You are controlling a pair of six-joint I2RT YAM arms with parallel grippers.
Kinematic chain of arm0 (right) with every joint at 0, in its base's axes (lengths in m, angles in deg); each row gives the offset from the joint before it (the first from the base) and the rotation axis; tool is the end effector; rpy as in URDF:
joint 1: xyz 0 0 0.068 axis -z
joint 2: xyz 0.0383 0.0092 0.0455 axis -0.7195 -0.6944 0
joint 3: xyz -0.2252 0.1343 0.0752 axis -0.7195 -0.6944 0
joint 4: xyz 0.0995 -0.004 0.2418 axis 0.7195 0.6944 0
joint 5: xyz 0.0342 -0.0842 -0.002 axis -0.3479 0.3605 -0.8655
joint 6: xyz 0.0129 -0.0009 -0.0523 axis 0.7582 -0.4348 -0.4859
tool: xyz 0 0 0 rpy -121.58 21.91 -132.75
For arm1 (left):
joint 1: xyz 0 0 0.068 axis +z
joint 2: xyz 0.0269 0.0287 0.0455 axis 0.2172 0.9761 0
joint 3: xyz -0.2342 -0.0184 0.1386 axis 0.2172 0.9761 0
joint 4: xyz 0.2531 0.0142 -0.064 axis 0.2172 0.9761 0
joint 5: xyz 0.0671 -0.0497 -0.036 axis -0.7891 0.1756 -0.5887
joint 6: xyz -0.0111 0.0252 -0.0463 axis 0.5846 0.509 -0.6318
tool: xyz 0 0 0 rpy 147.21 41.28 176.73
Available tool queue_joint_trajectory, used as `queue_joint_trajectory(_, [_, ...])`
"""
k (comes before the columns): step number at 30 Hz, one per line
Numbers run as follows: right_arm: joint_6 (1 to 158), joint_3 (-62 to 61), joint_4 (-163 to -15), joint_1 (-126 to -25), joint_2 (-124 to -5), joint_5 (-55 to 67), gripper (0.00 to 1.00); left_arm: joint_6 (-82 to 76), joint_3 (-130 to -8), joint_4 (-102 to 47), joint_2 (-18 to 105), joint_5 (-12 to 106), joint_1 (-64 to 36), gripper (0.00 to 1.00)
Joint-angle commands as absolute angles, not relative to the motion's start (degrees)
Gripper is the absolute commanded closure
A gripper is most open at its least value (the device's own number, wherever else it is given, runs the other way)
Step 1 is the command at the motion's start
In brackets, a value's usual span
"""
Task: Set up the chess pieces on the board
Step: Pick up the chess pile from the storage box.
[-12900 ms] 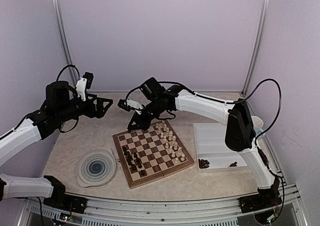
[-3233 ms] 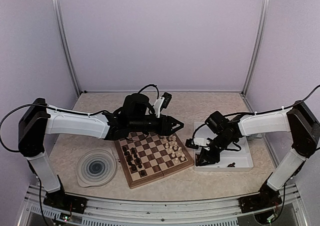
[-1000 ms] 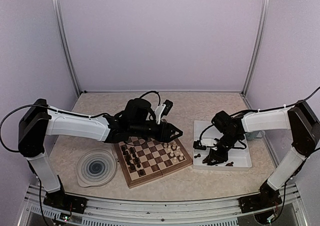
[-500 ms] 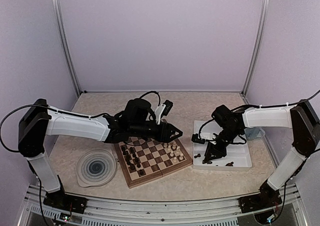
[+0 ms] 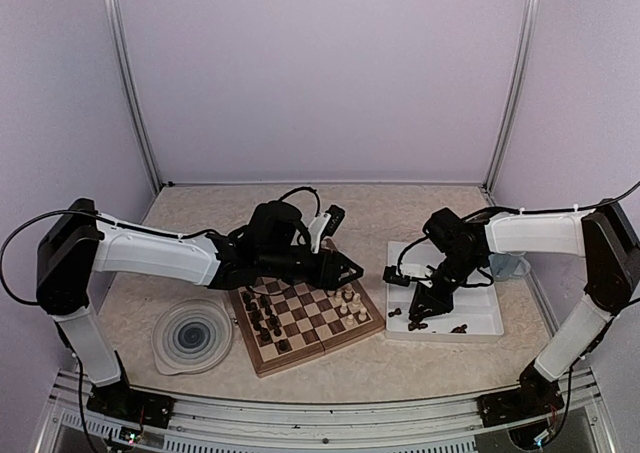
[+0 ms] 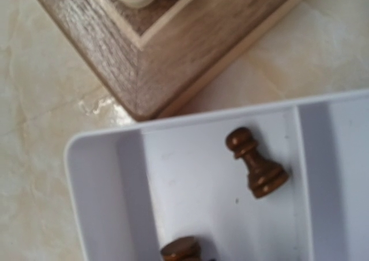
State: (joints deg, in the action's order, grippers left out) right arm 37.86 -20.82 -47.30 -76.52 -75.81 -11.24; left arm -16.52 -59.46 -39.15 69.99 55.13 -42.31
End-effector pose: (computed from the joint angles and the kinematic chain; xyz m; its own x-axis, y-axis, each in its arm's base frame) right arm 0.2355 0.1565 0.1735 -0.3934 -0.8318 -0.3916 -0.9164 0.3205 0.2397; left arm 0.2215 -0.3324 0.2183 -0.6226 0.1691 -0.7641 0.7359 0.4586 -0.4981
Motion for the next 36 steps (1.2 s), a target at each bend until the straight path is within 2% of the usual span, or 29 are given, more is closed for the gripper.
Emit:
queue_joint_trajectory(1, [38.21, -20.77, -46.4, -75.82, -75.98, -11.07, 0.8, -16.05, -58.18, -40.51, 69.1, 56.08, -42.74, 0.5])
queue_joint_trajectory(17, [38.44, -21.4, -44.98, -74.54, -76.72, -9.98, 0.79, -16.09, -58.17, -40.64, 69.05, 56.34, -42.99, 0.5])
queue_joint_trajectory(20, [38.39, -21.42, -44.82, -74.45, -76.34, -10.35, 0.83, -16.05, -58.13, -40.59, 69.17, 56.36, -42.96, 0.5])
queue_joint_trajectory(27, [37.91, -18.02, -41.0, -74.42, -75.08, -12.07, 1.0, -16.09, -58.15, -40.59, 69.22, 56.21, -42.99, 0.5])
queue_joint_trajectory(33, [37.44, -11.46, -37.88, -74.3, -70.69, -7.8, 1.0, -15.92, -58.37, -41.03, 69.72, 54.91, -43.42, 0.5])
queue_joint_trajectory(36, [37.0, -7.91, -34.76, -72.07, -71.36, -10.22, 1.0, -15.5, -58.93, -40.95, 70.07, 54.41, -43.91, 0.49])
